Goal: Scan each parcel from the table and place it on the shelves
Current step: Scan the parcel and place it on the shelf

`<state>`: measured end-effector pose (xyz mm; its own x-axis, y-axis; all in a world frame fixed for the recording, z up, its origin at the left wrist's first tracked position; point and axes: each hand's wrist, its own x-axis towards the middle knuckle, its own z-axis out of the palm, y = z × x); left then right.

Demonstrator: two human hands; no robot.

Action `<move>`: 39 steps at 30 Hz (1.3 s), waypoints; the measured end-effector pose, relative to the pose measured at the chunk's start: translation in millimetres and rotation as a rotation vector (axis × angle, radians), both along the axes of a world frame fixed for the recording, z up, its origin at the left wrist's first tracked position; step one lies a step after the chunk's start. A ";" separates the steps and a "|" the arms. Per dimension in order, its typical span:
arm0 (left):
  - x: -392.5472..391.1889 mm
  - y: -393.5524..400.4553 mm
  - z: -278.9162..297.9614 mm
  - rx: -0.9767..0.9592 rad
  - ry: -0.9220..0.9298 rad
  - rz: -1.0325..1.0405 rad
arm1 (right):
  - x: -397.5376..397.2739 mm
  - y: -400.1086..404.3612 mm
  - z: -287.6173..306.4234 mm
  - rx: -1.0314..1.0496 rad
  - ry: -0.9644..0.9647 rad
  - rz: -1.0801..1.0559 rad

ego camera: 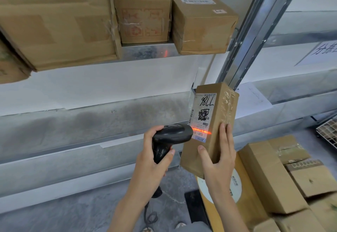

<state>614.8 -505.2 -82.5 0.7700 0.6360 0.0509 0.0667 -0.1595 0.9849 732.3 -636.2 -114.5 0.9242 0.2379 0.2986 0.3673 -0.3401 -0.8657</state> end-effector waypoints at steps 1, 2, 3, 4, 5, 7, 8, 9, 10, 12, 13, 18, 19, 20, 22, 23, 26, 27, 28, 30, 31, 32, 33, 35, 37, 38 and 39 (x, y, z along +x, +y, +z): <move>-0.5 0.5 -0.1 -0.001 -0.002 0.004 | -0.3 0.1 -0.1 0.000 0.003 -0.001; -1.0 1.0 -0.3 -0.001 -0.003 0.007 | -0.4 0.1 -0.2 0.000 0.004 -0.002; -1.4 1.6 -0.6 0.000 -0.004 0.010 | -0.3 0.1 -0.4 -0.002 0.004 -0.003; -1.8 2.1 -1.0 0.001 -0.004 0.012 | 0.0 0.3 -0.5 -0.003 0.006 -0.005; -2.0 2.5 -1.1 0.003 -0.004 0.013 | 0.2 0.2 -0.7 -0.003 0.010 -0.006; -2.3 3.0 -1.5 0.007 0.000 0.010 | 0.6 0.4 -0.6 0.000 0.016 -0.007; -2.5 3.2 -1.7 0.011 0.002 0.008 | 0.9 0.5 -0.6 0.002 0.014 -0.008; -2.5 3.6 -1.9 0.014 0.004 0.007 | 1.3 0.5 -0.2 0.004 0.013 -0.008; -2.7 3.9 -2.1 0.017 0.004 0.006 | 1.3 0.6 0.2 0.005 0.011 -0.010; -3.0 4.5 -3.0 0.021 0.002 0.004 | 1.0 0.6 1.5 0.004 0.008 -0.014; -3.2 5.1 -3.5 0.022 0.003 0.003 | 0.6 0.8 1.8 0.002 0.012 -0.014; -5.4 14.9 -0.8 0.084 0.011 -0.032 | 8.2 -2.7 10.3 0.015 0.092 0.039; -5.5 19.6 1.9 0.122 0.015 -0.046 | 14.5 -4.8 16.6 0.019 0.134 0.073; -5.5 25.2 4.8 0.165 0.019 -0.058 | 22.0 -7.5 23.7 0.018 0.186 0.113; -5.5 38.1 10.9 0.244 0.025 -0.069 | 39.1 -14.2 38.7 0.038 0.339 0.207; -5.8 44.8 13.7 0.280 0.030 -0.072 | 47.7 -17.0 47.1 0.057 0.433 0.255; -10.8 61.9 19.0 0.394 0.046 -0.107 | 68.7 -24.8 71.9 0.000 0.551 0.372; -13.3 66.1 20.8 0.432 0.046 -0.119 | 74.2 -26.9 78.4 -0.036 0.547 0.397; -15.5 69.3 22.9 0.470 0.038 -0.129 | 78.6 -29.0 83.8 -0.066 0.540 0.411; -17.8 73.0 27.4 0.535 0.008 -0.146 | 83.2 -31.8 91.1 -0.099 0.528 0.419; -17.7 73.6 29.4 0.556 -0.007 -0.151 | 83.8 -32.7 93.4 -0.105 0.519 0.421; -17.1 73.5 31.2 0.572 -0.018 -0.151 | 84.1 -33.1 94.8 -0.107 0.509 0.425; -16.1 72.7 33.3 0.581 -0.028 -0.148 | 83.6 -33.0 95.7 -0.104 0.503 0.427; -13.9 68.8 38.1 0.581 -0.048 -0.145 | 81.5 -31.9 96.1 -0.089 0.492 0.428; -10.8 62.1 41.1 0.558 -0.077 -0.141 | 78.4 -29.1 94.4 -0.089 0.469 0.425; -9.0 57.8 41.8 0.526 -0.090 -0.131 | 75.9 -27.4 92.9 -0.084 0.443 0.409; -7.2 53.4 42.1 0.481 -0.101 -0.114 | 72.8 -25.1 91.1 -0.070 0.400 0.379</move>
<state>607.6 -451.8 -40.4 0.8095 0.4344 0.3949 -0.0691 -0.5975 0.7989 805.1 -661.3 -23.4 0.8081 0.5827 -0.0862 0.1227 -0.3096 -0.9429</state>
